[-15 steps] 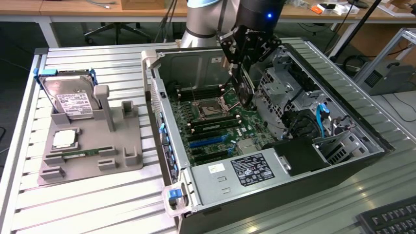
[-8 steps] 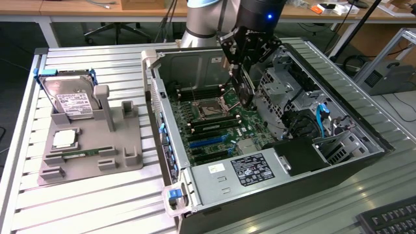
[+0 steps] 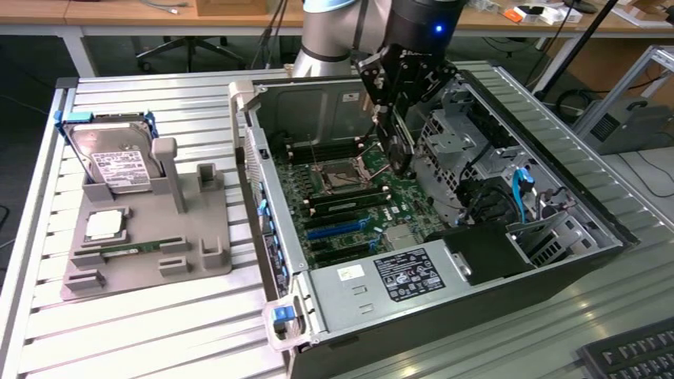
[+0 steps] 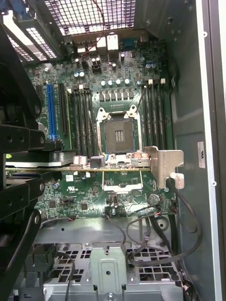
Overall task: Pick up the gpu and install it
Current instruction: 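Pick up the gpu and move the gpu toward the slot, then insert the gpu into the slot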
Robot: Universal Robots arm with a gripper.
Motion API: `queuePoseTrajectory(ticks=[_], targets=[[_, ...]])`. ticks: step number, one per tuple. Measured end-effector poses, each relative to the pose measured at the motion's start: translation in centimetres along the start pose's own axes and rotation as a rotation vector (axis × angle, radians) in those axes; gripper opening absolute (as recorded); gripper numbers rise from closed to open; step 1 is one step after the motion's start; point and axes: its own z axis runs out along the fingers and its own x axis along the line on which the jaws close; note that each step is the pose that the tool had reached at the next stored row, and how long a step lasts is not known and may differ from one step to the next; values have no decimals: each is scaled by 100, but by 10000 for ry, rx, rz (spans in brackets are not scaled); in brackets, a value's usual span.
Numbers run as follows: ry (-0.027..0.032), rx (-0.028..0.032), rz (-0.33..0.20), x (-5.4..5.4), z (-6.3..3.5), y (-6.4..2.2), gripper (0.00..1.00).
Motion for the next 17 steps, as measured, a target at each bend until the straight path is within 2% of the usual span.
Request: queuePoseTrajectory(ticks=[17], targets=[[0, 5, -18, -26, 15, 2, 27]])
